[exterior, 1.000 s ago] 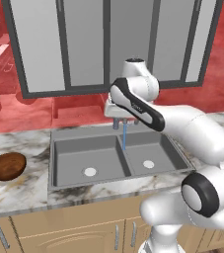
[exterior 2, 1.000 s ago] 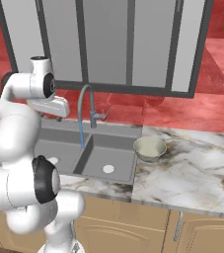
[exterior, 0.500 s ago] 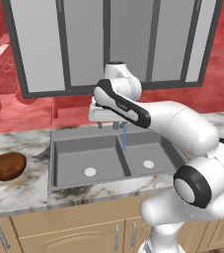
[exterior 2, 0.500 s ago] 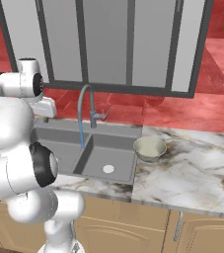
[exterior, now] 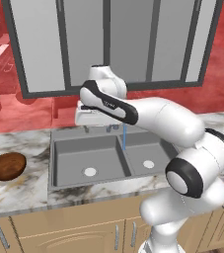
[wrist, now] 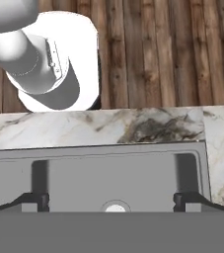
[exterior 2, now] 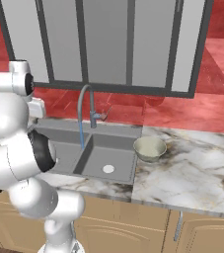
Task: Rinse each bowl for a few seconds and place them down in the sink or on the counter.
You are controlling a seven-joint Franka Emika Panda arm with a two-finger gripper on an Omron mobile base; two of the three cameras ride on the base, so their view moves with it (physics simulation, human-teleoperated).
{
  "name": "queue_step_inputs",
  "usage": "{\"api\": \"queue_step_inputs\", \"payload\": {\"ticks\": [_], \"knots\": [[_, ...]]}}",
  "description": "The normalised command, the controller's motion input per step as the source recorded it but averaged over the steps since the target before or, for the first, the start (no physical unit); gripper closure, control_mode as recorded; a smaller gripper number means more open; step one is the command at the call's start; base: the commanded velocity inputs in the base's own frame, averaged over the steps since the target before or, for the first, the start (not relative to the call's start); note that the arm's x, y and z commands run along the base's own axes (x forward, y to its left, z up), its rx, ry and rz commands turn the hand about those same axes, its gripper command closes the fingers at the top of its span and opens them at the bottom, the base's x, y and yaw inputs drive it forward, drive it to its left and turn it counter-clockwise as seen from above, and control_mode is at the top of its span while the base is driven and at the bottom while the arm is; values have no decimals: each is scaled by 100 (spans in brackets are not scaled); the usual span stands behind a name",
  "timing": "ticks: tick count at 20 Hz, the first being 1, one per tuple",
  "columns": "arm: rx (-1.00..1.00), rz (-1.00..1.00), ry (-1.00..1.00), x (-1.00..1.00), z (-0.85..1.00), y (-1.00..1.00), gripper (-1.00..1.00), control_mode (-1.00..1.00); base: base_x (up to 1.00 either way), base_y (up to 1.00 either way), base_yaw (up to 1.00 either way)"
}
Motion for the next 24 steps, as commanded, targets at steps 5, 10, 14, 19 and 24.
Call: {"api": "queue_step_inputs", "payload": {"ticks": [5, 10, 14, 19, 24], "knots": [[0, 4, 7, 2, -9, 49, -100, -100, 0, 0, 0], [0, 4, 6, 0, -10, 49, -100, -100, 0, 0, 0], [0, 4, 5, 1, -11, 43, -100, -100, 0, 0, 0], [0, 4, 2, 1, -13, 42, -100, -100, 0, 0, 0], [0, 3, 0, 3, -18, 43, -100, -100, 0, 0, 0]]}}
